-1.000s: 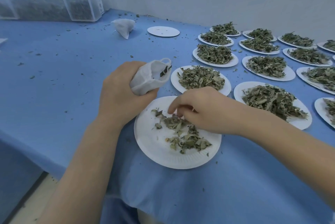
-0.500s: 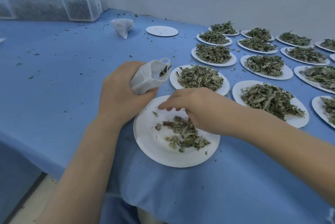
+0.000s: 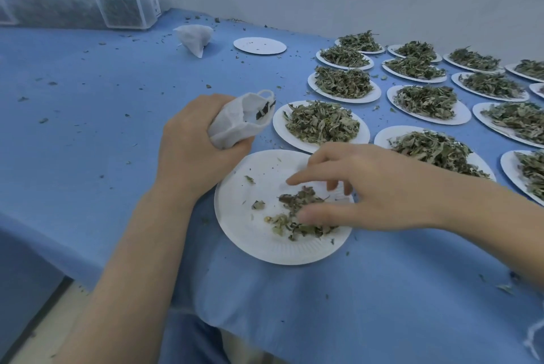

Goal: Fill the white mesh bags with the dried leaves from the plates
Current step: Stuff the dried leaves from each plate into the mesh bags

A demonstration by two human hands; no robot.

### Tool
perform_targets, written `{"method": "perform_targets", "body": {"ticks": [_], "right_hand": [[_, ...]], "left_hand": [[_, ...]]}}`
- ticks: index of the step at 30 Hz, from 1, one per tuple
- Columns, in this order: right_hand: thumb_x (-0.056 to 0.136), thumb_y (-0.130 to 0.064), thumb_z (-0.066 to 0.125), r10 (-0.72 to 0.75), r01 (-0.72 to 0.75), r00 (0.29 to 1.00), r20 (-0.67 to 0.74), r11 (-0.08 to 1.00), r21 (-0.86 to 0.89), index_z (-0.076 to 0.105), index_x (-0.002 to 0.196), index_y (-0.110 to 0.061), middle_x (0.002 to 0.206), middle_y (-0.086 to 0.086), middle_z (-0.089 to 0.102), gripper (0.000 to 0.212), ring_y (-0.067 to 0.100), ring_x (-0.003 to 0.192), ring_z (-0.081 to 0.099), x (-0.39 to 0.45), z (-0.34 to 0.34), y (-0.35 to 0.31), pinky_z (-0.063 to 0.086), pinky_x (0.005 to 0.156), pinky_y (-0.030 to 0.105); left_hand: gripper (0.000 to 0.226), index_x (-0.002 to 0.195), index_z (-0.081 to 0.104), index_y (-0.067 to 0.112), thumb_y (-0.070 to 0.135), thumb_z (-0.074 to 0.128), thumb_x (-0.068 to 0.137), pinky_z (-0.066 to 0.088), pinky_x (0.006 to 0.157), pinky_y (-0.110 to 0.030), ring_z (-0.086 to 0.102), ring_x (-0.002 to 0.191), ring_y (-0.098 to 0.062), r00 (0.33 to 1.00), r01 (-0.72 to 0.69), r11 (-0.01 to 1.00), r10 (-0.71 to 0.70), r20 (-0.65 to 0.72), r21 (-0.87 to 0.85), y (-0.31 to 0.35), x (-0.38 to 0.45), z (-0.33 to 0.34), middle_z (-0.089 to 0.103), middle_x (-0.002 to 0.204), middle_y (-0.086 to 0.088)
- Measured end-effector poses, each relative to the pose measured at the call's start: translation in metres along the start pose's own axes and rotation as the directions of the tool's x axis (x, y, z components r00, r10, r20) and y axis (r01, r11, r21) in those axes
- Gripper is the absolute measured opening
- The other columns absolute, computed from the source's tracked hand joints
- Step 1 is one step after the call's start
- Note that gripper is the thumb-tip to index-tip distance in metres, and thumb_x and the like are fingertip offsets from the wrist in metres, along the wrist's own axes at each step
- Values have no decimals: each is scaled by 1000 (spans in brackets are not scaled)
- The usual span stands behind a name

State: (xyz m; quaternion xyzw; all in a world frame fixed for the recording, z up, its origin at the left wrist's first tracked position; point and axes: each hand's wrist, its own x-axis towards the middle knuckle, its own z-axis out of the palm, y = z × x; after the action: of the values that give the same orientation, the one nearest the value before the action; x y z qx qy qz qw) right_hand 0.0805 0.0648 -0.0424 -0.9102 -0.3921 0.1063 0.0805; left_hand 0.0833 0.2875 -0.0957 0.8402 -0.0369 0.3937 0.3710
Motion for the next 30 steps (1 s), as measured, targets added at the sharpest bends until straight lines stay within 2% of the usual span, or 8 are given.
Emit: {"method": "perform_targets", "body": {"ticks": [2,5,11,17,20,24,28,30], "right_hand": [[61,-85,40,20,-19,998,61,1000,-25,37,133,-52,116,-28,33,79,-21,85,39,-1,5,-1,30,68,6],[72,-70,55,24,-27,998,64,999,34,30,137,-48,115,-22,34,73,-18,81,38,3,13,-4,32,72,10],[85,-39,63,-2,12,996,-94,995,100,65,114,-36,113,-12,55,29,-8,80,44,10,21,-11,35,81,9],[85,-25,68,-22,62,971,-237,985,163,74,97,-20,85,-10,66,15,-13,68,51,11,7,-10,38,68,5],[81,-26,70,10,97,921,-389,962,255,74,89,-23,79,-8,67,10,-1,65,58,10,-13,-11,44,66,12],[83,-26,68,-33,108,864,-502,987,120,74,94,-22,81,-10,64,13,2,72,53,18,-32,-17,39,73,10],[91,-21,59,-156,121,875,-458,987,-105,71,105,-15,102,0,65,19,11,87,56,34,-35,-24,41,82,22],[93,-20,56,-176,123,887,-427,981,-150,70,105,-15,101,-4,60,19,15,91,56,40,-32,-29,39,81,22]], "left_hand": [[25,91,62,30,25,69,67,41,67,-14,54,77,-5,1000,3,1000,-3,7,-1,0,-1,0,60,82,14],[26,91,61,31,25,69,67,42,67,-15,54,78,-6,1000,24,1000,-23,12,-19,0,-1,-1,60,80,14],[24,91,63,25,24,69,68,42,65,-21,54,76,-8,1000,-2,1000,2,22,3,3,-1,-1,63,85,6],[28,92,63,24,27,69,64,43,68,-19,54,78,-8,997,13,1000,-13,80,-1,4,-1,-2,64,85,8],[31,93,64,24,29,69,63,44,69,-24,54,77,-9,994,15,1000,-16,106,10,4,-1,-2,64,85,7],[35,97,64,23,31,69,63,44,70,-26,55,79,-9,990,-16,1000,14,139,19,4,-1,-1,63,86,8],[37,98,64,21,29,72,62,46,68,-27,56,78,-8,992,-59,998,57,113,15,3,-2,1,63,86,10],[37,97,65,20,28,73,62,44,67,-25,55,76,-8,992,-80,997,78,96,14,3,-2,3,63,83,10]]}}
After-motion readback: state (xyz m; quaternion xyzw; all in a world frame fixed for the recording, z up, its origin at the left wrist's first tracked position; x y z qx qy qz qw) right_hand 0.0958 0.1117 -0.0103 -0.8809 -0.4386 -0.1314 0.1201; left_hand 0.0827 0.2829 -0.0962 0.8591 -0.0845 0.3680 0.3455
